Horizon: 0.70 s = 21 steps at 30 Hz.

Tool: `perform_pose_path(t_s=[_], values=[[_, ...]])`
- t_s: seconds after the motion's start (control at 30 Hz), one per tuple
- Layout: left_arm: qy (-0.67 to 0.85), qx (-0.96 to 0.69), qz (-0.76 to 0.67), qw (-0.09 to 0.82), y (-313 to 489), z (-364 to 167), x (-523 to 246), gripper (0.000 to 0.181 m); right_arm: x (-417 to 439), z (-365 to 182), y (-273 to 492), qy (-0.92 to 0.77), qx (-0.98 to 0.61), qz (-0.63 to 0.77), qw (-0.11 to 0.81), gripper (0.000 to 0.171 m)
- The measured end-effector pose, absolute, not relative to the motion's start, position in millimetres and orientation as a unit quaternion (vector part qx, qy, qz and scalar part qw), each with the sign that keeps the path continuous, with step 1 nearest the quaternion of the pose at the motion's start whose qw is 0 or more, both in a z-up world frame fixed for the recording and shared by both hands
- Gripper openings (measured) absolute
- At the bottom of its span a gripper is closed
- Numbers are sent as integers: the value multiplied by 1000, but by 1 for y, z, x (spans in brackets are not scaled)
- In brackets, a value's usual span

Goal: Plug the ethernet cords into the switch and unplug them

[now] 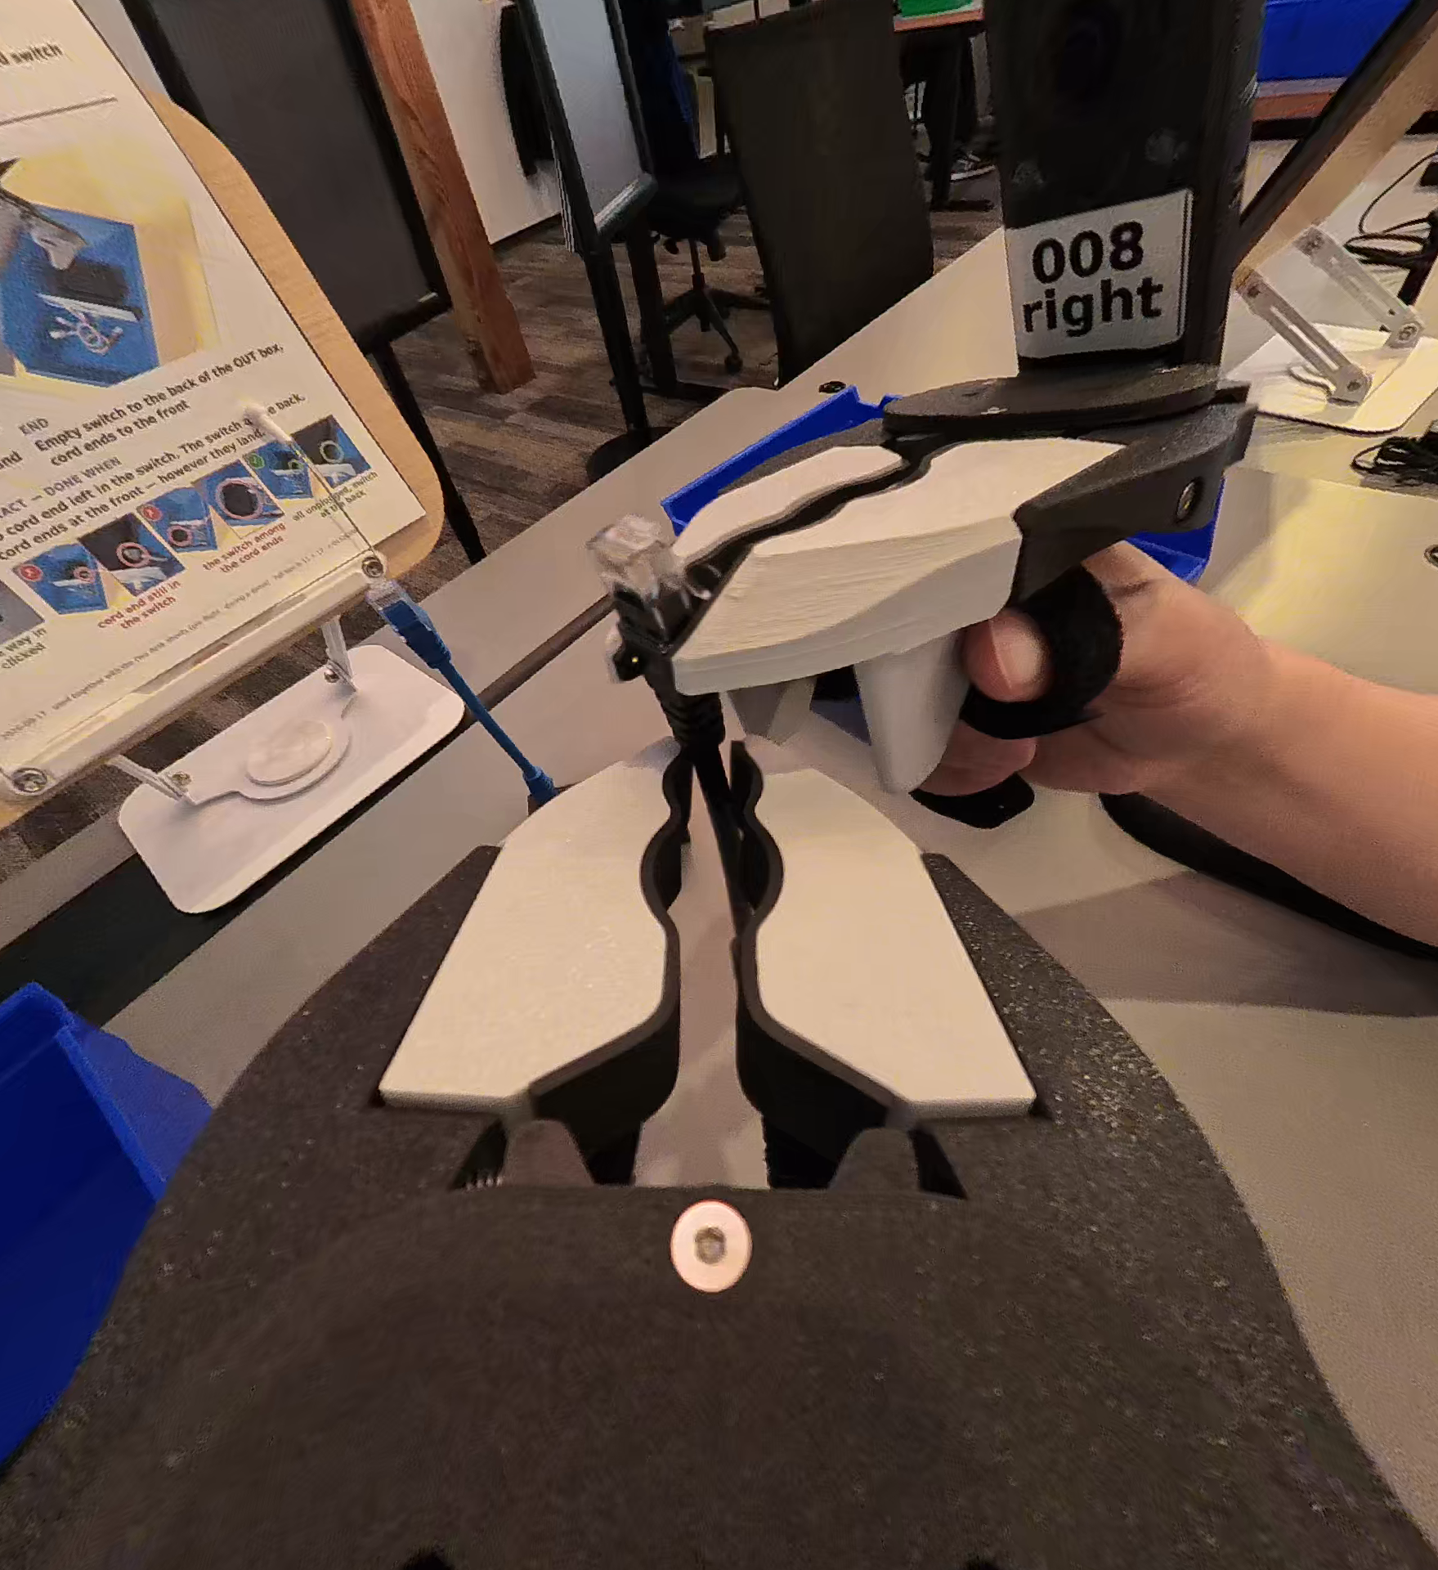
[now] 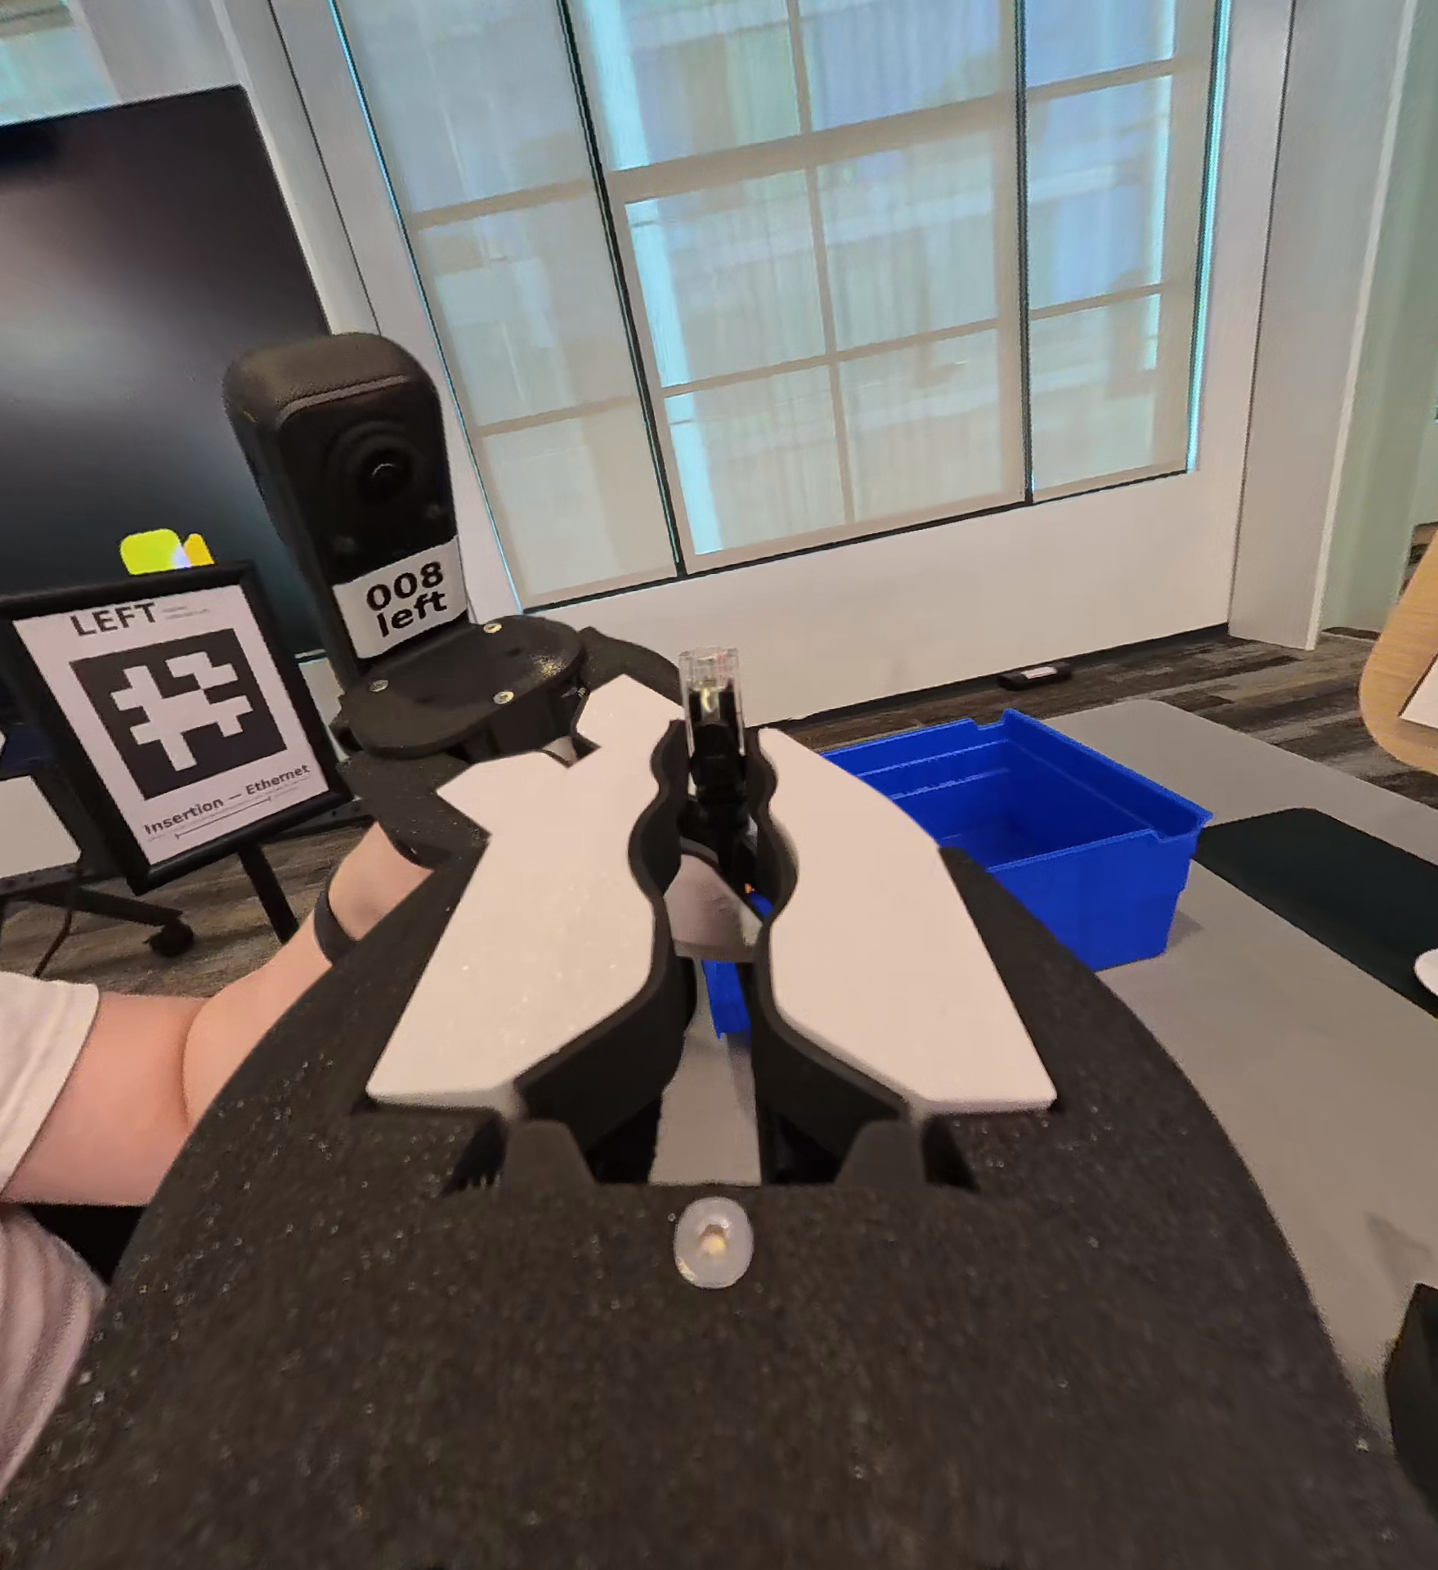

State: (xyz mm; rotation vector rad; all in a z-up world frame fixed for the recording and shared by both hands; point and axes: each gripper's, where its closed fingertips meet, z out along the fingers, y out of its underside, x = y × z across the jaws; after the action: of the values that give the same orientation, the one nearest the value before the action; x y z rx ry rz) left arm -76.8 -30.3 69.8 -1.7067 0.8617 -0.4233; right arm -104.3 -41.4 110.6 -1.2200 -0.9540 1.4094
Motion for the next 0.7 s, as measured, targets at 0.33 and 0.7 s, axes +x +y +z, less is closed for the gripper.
perform_pose_path(t_s=[0.33, 0.7], values=[[441, -695, -344, 452, -81, 65, -62, 5, -83, 113, -82, -508, -382, 660, 400, 39], [484, -663, -404, 402, -111, 59, -52, 5, -82, 95, -112, -599, -322, 620, 391, 21]])
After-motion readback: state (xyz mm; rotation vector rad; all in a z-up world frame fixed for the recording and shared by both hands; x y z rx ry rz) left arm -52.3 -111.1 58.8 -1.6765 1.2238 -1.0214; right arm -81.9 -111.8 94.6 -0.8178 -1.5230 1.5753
